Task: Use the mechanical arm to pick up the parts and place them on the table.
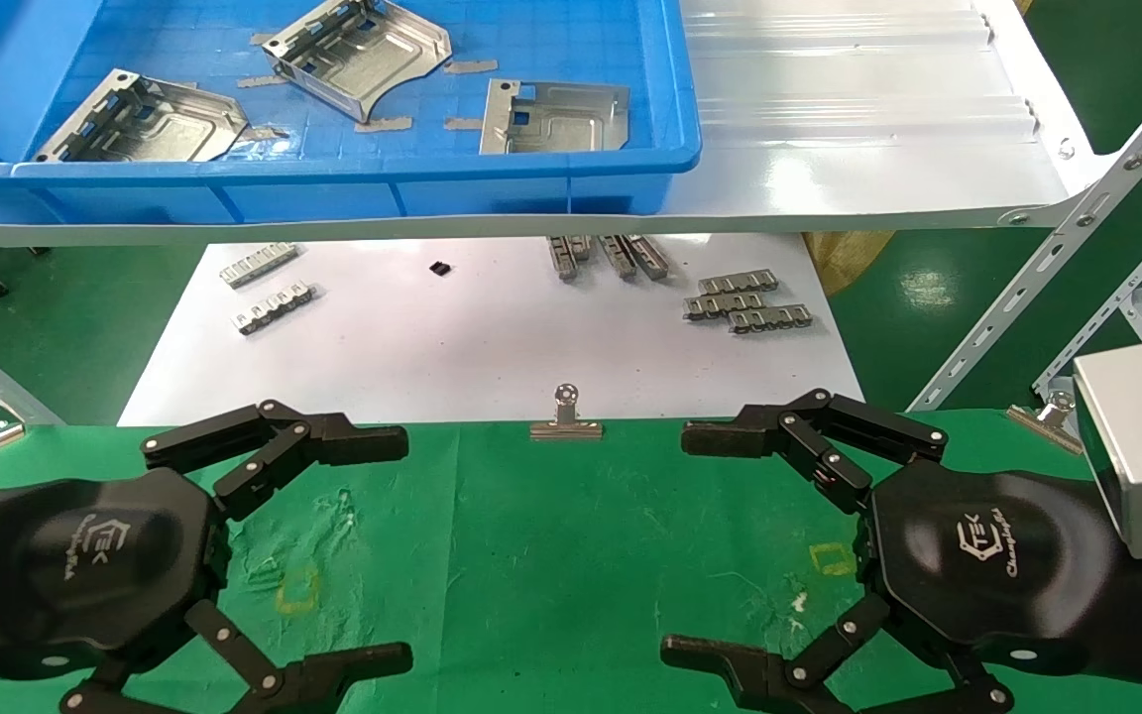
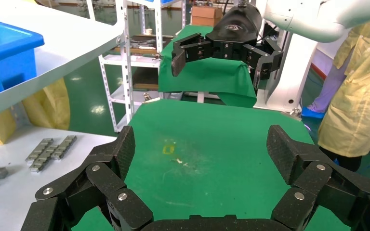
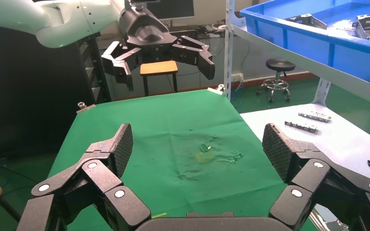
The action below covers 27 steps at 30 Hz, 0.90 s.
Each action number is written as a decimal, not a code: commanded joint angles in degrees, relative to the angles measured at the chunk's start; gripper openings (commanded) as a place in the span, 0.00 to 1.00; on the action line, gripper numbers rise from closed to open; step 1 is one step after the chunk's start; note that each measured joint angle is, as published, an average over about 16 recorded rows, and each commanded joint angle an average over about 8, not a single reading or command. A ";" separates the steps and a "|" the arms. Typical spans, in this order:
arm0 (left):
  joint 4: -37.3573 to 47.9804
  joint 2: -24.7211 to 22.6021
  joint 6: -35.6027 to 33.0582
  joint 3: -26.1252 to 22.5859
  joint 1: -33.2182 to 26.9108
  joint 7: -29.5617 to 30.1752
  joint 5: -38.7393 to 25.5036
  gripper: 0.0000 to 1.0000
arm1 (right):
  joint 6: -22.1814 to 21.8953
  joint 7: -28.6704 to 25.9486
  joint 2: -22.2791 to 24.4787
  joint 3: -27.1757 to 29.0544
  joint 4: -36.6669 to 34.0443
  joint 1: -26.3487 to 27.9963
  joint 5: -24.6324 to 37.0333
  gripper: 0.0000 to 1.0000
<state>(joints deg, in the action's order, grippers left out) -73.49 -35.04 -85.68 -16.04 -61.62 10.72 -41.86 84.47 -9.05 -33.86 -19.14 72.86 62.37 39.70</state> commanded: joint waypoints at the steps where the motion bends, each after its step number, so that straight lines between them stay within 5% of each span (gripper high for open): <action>1: 0.00 0.00 0.00 0.00 0.00 0.00 0.00 1.00 | 0.00 0.00 0.00 0.00 0.00 0.00 0.00 1.00; 11: 0.00 0.00 0.00 0.00 0.00 0.00 0.00 1.00 | 0.00 0.00 0.00 0.00 0.00 0.00 0.00 1.00; 19: 0.00 0.00 0.00 0.00 0.00 0.00 0.00 1.00 | 0.00 0.00 0.00 0.00 0.00 0.00 0.00 0.00; 27: 0.00 0.00 0.00 0.00 0.00 0.00 0.00 1.00 | 0.00 0.00 0.00 0.00 0.00 0.00 0.00 0.00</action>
<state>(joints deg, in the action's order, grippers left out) -73.49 -35.04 -85.68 -16.04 -61.62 10.72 -41.86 84.47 -9.05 -33.86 -19.14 72.86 62.37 39.70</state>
